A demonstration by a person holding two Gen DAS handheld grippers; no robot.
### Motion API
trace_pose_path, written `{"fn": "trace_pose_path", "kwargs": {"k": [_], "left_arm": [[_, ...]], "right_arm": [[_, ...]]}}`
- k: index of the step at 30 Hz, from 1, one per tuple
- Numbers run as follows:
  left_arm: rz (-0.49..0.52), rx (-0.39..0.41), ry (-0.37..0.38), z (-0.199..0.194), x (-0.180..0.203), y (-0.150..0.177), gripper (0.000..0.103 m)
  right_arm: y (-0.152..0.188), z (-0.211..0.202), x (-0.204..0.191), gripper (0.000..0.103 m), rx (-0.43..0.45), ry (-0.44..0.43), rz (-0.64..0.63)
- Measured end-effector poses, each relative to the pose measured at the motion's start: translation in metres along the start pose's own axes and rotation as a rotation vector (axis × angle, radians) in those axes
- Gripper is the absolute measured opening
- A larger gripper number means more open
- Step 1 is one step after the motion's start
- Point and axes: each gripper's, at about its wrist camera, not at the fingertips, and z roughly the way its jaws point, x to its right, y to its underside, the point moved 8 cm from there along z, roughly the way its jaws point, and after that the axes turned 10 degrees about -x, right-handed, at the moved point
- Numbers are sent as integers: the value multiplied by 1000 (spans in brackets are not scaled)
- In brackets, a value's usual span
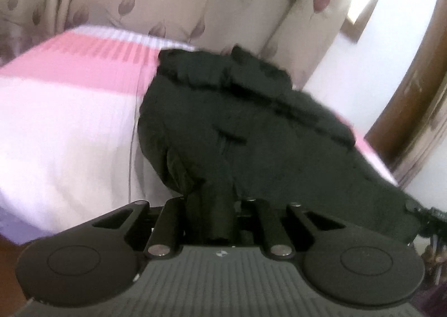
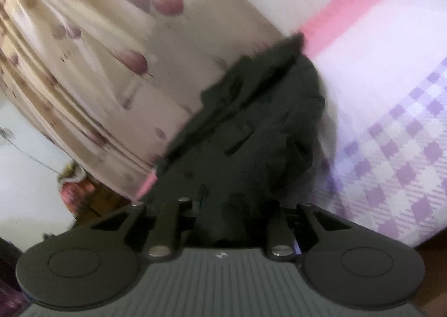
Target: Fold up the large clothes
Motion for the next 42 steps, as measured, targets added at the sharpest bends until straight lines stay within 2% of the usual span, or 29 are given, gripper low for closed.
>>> {"fn": "trace_pose_path", "kwargs": {"k": [4, 10, 14, 22, 29, 36, 42], "left_arm": [[-40, 85, 46, -12, 6, -18, 13], [-61, 153, 36, -15, 18, -47, 13], [-69, 194, 18, -12, 24, -71, 13], [-52, 251, -15, 7, 34, -135, 16], [-62, 289, -60, 38, 35, -188, 18], [-74, 286, -111, 80, 29, -223, 19], [-69, 274, -163, 111, 26, -241, 20]], "right_arm": [[-18, 0, -9, 20, 33, -61, 18], [-53, 7, -27, 20, 70, -106, -20], [-84, 14, -37, 20, 82, -106, -60], [-153, 41, -48, 20, 94, -78, -127], [-203, 70, -39, 20, 99, -34, -141], [-236, 104, -20, 20, 92, 11, -121], [-255, 128, -1, 20, 86, 45, -88]]}}
